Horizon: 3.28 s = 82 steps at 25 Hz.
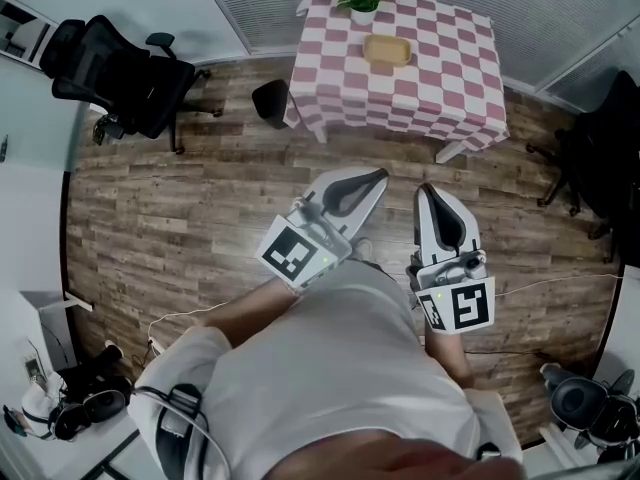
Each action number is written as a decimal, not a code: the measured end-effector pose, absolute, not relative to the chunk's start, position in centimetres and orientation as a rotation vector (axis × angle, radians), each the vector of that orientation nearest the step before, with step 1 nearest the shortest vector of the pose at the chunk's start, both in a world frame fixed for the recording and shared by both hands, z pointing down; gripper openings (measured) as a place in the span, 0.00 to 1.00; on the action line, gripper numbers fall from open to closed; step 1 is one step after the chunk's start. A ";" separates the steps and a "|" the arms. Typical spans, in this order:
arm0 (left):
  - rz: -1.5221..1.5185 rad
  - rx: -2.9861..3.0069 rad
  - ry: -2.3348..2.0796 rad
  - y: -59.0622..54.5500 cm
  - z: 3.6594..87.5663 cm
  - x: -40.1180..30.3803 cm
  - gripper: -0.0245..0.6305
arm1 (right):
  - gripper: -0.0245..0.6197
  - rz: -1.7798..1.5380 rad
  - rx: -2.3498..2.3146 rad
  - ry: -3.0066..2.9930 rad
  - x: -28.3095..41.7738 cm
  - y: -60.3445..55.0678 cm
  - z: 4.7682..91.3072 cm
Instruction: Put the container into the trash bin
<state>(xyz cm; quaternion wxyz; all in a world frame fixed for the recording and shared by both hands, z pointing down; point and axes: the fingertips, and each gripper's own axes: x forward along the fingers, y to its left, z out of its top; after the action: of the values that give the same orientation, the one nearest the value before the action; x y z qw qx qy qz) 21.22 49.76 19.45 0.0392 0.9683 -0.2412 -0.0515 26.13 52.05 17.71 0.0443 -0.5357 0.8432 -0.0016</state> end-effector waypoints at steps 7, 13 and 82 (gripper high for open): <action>-0.218 2.935 -0.762 49.4 18.8 23.8 0.08 | 0.09 -0.022 -1.616 2.581 28.7 51.5 17.9; -0.223 2.925 -0.787 48.9 19.3 24.9 0.08 | 0.09 -0.037 -1.584 2.606 29.6 50.9 18.6; -0.193 2.878 -0.736 12.0 22.7 21.8 0.09 | 0.09 -0.101 -1.661 2.645 26.8 13.1 21.9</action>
<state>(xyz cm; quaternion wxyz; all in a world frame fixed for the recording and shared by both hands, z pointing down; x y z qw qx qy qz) 21.77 11.97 22.73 0.0821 0.9635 -0.2464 -0.0645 26.84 13.09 21.85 0.0081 -0.5316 0.8463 -0.0324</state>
